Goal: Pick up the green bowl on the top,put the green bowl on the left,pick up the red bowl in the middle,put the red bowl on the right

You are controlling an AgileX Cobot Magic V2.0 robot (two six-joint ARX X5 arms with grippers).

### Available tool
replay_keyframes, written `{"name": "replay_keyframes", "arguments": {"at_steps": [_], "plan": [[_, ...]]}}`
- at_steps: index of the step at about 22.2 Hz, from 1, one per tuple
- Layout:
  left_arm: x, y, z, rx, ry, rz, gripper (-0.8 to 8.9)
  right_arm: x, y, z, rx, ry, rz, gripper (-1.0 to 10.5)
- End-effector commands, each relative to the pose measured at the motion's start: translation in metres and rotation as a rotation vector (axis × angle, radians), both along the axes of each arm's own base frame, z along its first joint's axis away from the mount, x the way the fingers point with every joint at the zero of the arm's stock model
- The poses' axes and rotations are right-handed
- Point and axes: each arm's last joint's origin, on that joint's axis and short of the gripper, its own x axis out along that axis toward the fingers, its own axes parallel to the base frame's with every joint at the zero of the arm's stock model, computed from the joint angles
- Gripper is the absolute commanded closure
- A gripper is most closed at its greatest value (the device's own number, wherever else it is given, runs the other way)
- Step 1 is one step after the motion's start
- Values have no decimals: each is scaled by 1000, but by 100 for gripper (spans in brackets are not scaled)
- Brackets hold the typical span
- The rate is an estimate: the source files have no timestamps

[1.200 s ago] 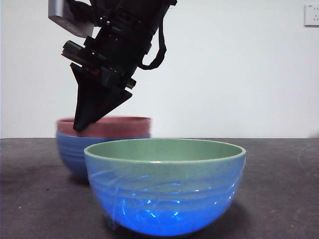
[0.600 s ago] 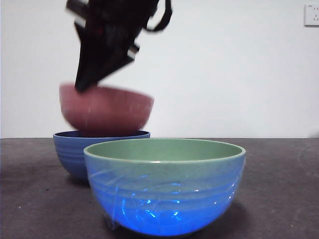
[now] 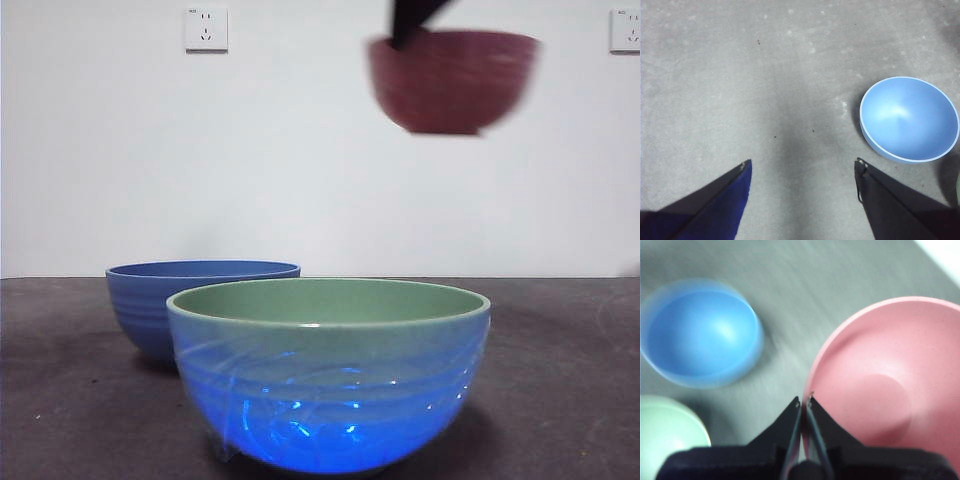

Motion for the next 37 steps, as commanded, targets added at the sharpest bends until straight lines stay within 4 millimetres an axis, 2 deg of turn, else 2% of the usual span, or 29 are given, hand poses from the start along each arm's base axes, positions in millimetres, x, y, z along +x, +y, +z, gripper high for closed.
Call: {"name": "replay_keyframes", "arguments": {"at_steps": [1,4,7,14,15,17,19,24,25,26,27,28,29,32,34,37], "plan": [[1,0,0,5,-15,-4,468,-4,-3,-35,-12,77,-36,966],[2,0,1,1,-25,-3,468,-2,-1,-74,0,106,-57,966],[3,0,0,1,-22,-3,468,6,9,-103,50,166,-27,966],[2,0,0,1,-18,-2,469,28,30,-152,20,274,12,961],[2,0,0,1,-18,-3,468,28,30,-152,20,274,11,903],[2,0,0,-1,-19,-5,469,28,30,-148,44,263,-2,743],[3,-1,1,-20,-24,-27,469,25,26,-135,78,237,-11,721],[7,-5,7,-100,-96,-122,473,-4,-5,-63,249,56,-14,730],[8,-6,10,-114,-122,-141,504,-12,-17,-46,296,11,-33,731],[9,-7,12,-122,-145,-160,590,-18,-28,-34,338,-22,-57,745],[10,-8,14,-131,-172,-192,736,-26,-42,-20,385,-62,-83,827],[11,-9,15,-138,-190,-225,841,-33,-53,-11,413,-100,-98,921],[11,-9,17,-148,-209,-240,822,-41,-66,-2,442,-147,-118,961],[9,-9,7,-152,-262,-242,822,-65,-98,-3,501,-254,-183,959],[5,-8,-13,-176,-299,-231,822,-82,-115,-21,560,-314,-228,959],[-2,-7,-38,-187,-340,-229,822,-99,-126,-43,625,-375,-247,959]]}}
